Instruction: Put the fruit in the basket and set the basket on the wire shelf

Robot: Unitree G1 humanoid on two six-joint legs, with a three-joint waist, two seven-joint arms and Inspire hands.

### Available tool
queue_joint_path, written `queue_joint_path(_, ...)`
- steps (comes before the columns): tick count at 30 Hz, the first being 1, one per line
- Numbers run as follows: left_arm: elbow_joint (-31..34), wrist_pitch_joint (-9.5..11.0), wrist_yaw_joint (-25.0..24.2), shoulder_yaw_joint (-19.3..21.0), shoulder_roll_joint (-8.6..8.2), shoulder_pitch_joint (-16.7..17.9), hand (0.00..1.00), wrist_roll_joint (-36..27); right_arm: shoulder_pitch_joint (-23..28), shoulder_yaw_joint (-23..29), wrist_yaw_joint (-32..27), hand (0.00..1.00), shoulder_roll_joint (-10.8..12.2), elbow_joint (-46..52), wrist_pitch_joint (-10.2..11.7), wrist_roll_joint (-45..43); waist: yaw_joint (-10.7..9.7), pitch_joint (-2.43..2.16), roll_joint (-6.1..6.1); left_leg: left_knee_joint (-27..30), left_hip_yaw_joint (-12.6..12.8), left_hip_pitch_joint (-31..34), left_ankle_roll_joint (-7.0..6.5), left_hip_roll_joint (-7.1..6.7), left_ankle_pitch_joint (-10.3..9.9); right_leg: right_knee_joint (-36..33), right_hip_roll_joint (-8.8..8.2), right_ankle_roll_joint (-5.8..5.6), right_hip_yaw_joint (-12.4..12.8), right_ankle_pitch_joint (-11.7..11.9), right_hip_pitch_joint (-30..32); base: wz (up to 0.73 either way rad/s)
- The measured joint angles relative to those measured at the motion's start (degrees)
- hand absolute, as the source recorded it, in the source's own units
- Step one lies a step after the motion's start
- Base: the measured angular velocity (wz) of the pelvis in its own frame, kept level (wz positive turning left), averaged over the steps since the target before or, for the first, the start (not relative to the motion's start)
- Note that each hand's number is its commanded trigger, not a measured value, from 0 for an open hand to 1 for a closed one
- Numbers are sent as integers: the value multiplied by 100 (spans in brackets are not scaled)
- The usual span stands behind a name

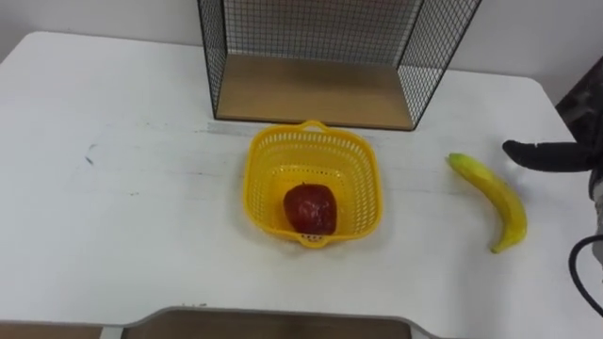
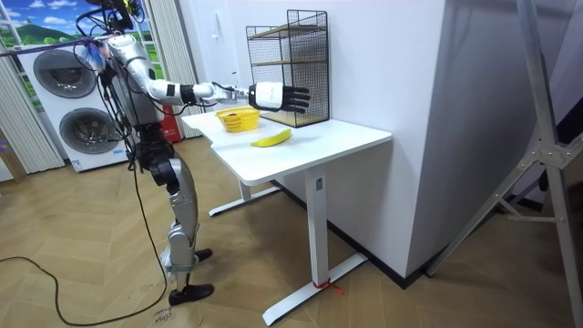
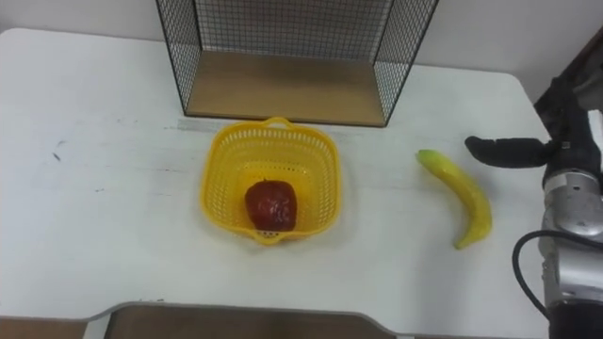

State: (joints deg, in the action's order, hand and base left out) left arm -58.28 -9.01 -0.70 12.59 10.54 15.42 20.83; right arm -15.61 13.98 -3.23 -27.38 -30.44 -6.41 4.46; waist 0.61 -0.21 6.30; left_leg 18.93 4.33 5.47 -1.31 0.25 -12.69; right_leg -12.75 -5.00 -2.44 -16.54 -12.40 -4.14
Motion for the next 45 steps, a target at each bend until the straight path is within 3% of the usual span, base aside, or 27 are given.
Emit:
queue_joint_path(5, 13, -52, -9, -46, 46, -13, 0, -5, -44, -283, 468, 0, -143, -245, -127, -44, 144, 6, -13, 54, 1, -11, 0, 7, -1, 1, 9, 0, 36, 0, -6, -2)
queue_joint_path(9, 12, -69, -68, -46, 79, -8, 0, -5, -45, -439, 798, 0, -170, -248, -127, -236, 172, 13, -54, 48, -13, 9, 0, 11, -3, -3, 13, 1, 41, 0, 0, 0)
queue_joint_path(20, 11, -50, -103, -53, 98, -19, 0, -4, -45, -612, 1202, 0, -222, -258, -127, -488, 291, 29, -20, 67, -40, 12, -1, 5, -2, -87, 4, 1, 14, 0, -7, 0)
queue_joint_path(30, 12, -48, -104, -61, 105, -16, 0, -4, -33, -612, 1527, 0, -225, -455, -133, -899, 284, 31, -13, 61, -72, 19, -2, 0, -1, -85, 6, 1, -12, 0, 2, 1)
queue_joint_path(35, 45, -60, -103, -62, 123, -20, 0, -3, 33, -610, 1636, 0, -225, -460, -315, -1043, 251, 25, -15, 62, -121, 46, 0, -1, 0, -86, 3, 1, -74, 0, 20, 3)
queue_joint_path(45, 82, -57, -75, -44, 163, -11, 0, 1, 344, -604, 1707, 0, -222, -835, -281, -1196, 285, 13, -8, 50, -143, -124, 1, -9, 0, -75, 2, 0, -126, 0, -179, 2)
